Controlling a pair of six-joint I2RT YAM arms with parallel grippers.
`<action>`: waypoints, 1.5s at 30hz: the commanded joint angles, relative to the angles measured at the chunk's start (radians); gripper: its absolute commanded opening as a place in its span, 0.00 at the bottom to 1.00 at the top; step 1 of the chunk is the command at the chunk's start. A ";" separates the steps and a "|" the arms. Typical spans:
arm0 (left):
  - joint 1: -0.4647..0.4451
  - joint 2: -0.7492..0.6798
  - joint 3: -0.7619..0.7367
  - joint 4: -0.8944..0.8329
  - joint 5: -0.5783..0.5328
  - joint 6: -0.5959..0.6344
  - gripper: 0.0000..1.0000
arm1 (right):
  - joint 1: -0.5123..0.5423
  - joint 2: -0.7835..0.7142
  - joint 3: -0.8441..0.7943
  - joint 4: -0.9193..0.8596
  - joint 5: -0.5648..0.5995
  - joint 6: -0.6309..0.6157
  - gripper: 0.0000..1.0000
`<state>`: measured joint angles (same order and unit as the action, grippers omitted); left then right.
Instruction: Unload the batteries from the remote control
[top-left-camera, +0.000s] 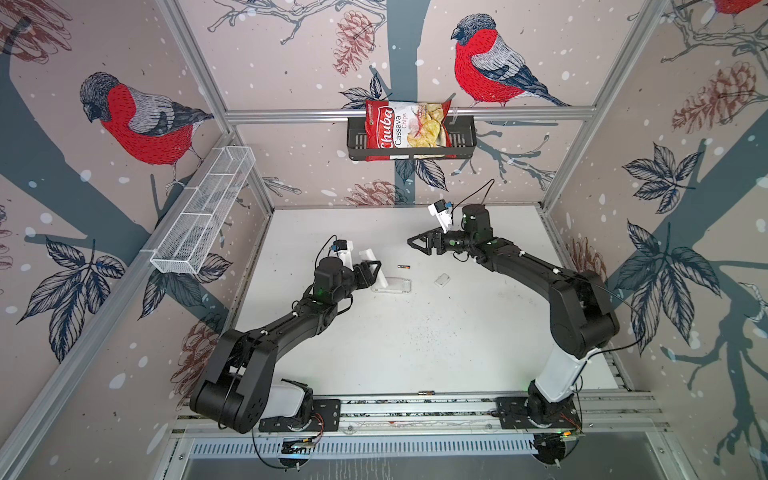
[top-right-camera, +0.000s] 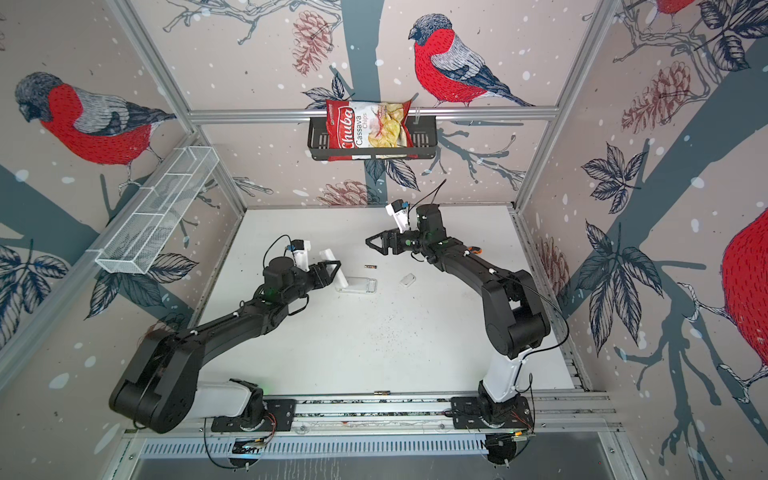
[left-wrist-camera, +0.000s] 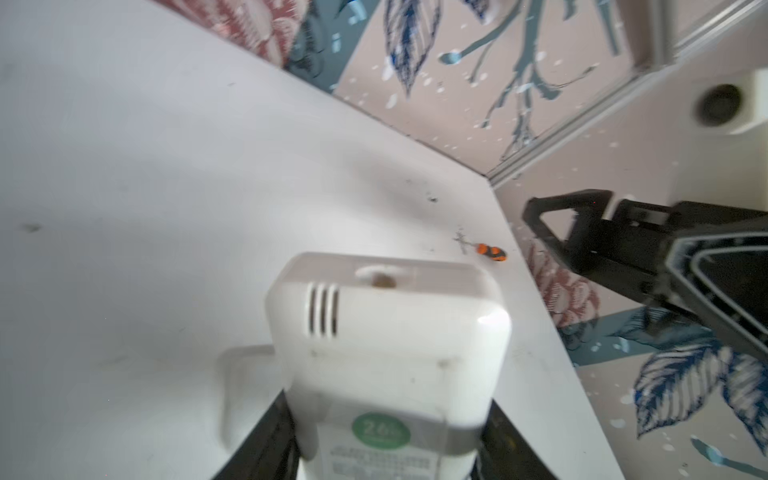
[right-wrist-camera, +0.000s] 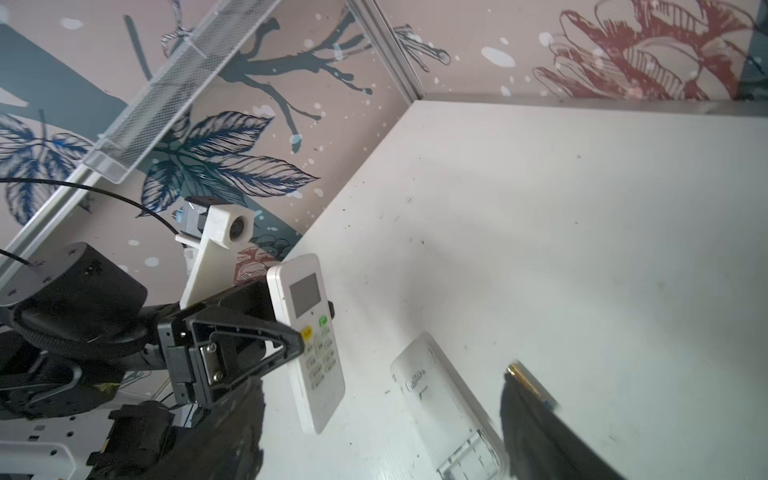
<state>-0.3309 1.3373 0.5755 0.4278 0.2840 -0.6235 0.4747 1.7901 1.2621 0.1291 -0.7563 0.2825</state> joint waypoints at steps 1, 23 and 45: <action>0.006 -0.033 0.035 -0.238 -0.081 0.063 0.40 | 0.022 0.004 0.009 -0.063 0.101 -0.045 0.88; 0.021 0.193 0.090 -0.535 -0.264 0.056 0.56 | 0.062 -0.043 -0.015 -0.159 0.211 -0.088 0.86; -0.106 -0.010 -0.164 -0.237 -0.161 -0.073 0.91 | 0.059 -0.039 -0.015 -0.169 0.236 -0.102 0.84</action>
<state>-0.3988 1.3319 0.4316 0.1719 0.1009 -0.6365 0.5350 1.7538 1.2469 -0.0360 -0.5316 0.2035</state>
